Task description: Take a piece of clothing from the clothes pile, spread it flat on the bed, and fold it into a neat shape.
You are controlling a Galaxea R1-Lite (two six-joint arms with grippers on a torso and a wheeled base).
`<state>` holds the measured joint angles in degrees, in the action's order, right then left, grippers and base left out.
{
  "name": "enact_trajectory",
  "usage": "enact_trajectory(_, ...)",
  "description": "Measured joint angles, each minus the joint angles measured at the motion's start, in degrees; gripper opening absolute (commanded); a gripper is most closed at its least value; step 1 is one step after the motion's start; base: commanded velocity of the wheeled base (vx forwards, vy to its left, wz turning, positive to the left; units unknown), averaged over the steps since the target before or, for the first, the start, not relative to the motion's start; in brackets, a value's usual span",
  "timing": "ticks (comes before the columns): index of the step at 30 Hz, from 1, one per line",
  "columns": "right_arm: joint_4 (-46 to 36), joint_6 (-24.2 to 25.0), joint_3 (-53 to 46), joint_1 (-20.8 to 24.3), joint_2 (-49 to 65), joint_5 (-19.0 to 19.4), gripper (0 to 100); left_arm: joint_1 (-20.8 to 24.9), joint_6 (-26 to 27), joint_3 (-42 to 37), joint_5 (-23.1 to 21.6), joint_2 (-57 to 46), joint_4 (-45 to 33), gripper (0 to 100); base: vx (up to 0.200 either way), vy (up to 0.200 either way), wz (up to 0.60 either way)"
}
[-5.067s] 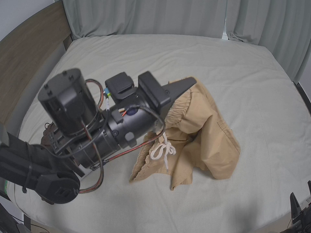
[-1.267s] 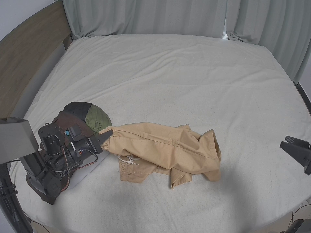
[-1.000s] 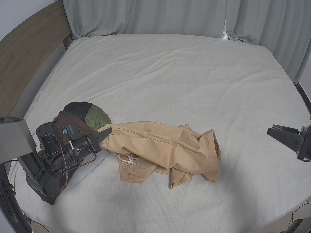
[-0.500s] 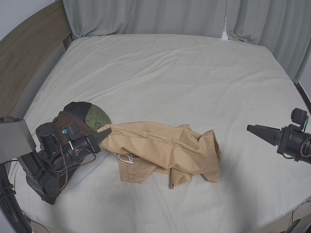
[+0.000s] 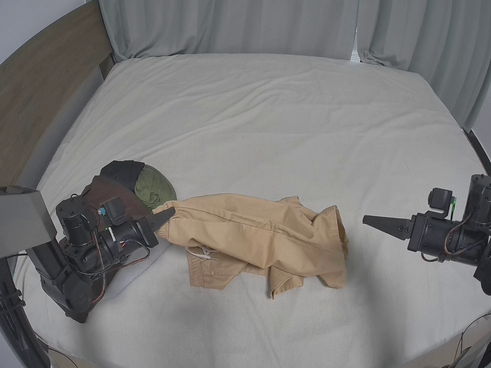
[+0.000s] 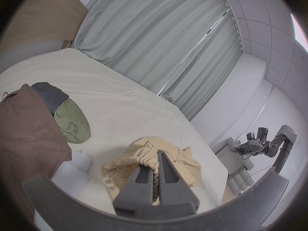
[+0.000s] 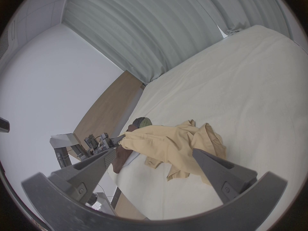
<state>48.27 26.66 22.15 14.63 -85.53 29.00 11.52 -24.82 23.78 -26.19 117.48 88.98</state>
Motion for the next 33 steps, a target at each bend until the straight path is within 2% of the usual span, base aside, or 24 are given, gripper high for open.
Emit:
enact_trajectory(6,1.37,0.13,-0.02,-1.88,-4.61,0.12,100,-1.29,0.27,0.20,0.00,0.99,-0.05,0,0.000,0.000,0.00)
enact_trajectory(9,4.55,0.18,-0.16,-2.95,-7.98,0.66,100,-1.74,0.35,0.46,-0.02,1.49,-0.05,0,0.000,0.000,0.00)
enact_trajectory(17,22.04,0.65,-2.72,-5.49,-18.99,2.63,100,-2.16,0.46,1.01,-0.02,2.86,0.00,0,0.000,0.000,0.00)
enact_trajectory(20,26.50,2.27,-3.46,-6.17,-23.02,2.90,100,-2.24,0.49,1.10,0.05,3.11,0.00,0,0.000,0.000,0.00)
enact_trajectory(33,36.02,8.01,-3.55,-6.67,-35.36,3.10,100,-2.16,0.60,1.18,0.09,3.41,0.00,0,0.000,0.000,0.00)
